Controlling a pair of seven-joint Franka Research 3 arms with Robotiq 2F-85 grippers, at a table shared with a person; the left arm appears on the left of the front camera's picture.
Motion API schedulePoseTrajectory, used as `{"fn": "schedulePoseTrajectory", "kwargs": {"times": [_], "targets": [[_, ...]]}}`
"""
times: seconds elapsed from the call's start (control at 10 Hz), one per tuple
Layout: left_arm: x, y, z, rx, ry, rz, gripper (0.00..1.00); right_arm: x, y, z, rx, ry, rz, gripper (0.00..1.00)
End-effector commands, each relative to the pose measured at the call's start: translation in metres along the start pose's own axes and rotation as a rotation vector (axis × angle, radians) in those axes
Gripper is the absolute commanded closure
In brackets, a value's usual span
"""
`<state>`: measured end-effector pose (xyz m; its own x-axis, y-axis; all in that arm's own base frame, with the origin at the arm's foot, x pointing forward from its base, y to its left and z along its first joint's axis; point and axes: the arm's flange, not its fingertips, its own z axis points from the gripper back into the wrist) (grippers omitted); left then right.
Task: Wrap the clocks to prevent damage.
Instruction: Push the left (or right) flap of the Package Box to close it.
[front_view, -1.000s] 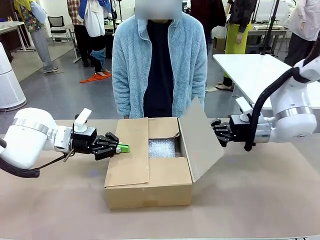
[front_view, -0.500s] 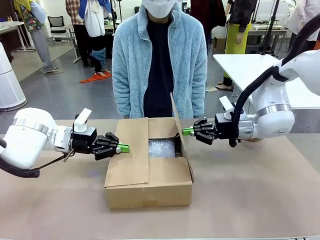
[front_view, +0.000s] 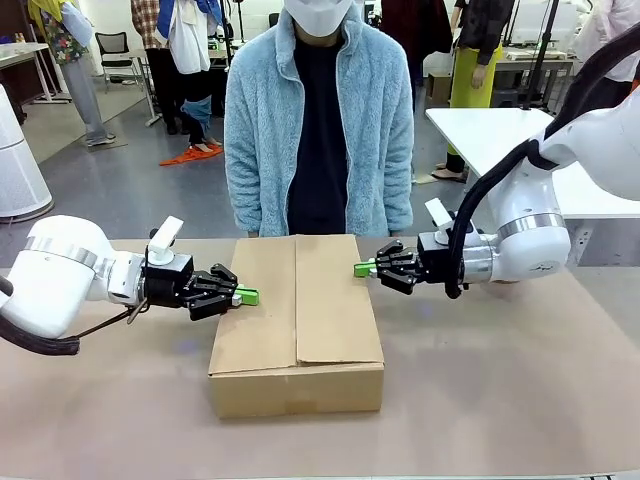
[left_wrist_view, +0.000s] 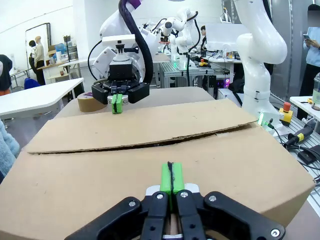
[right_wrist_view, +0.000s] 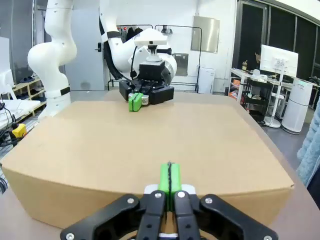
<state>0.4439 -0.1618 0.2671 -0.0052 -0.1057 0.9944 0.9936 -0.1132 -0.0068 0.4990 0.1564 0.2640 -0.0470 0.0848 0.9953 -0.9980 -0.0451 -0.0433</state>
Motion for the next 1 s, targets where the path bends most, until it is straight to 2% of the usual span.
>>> {"fn": "schedulePoseTrajectory", "kwargs": {"times": [0.0, 0.4, 0.7, 0.8, 0.9], "targets": [[-0.001, 0.001, 0.0, 0.023, -0.001, 0.009, 1.0, -0.008, -0.006, -0.026, -0.004, 0.037, -0.023, 0.99], [-0.001, 0.001, 0.0, 0.023, -0.001, 0.009, 1.0, -0.03, -0.006, -0.027, 0.031, 0.08, -0.061, 0.99], [-0.001, 0.001, 0.0, 0.023, -0.001, 0.009, 1.0, -0.031, -0.005, -0.024, 0.065, 0.105, -0.061, 0.99], [-0.001, 0.001, 0.0, 0.023, -0.001, 0.009, 1.0, -0.003, -0.005, -0.019, 0.032, 0.003, -0.04, 0.99], [-0.001, 0.001, 0.0, 0.023, -0.001, 0.009, 1.0, -0.003, -0.005, -0.019, 0.032, 0.003, -0.04, 0.99]]}}
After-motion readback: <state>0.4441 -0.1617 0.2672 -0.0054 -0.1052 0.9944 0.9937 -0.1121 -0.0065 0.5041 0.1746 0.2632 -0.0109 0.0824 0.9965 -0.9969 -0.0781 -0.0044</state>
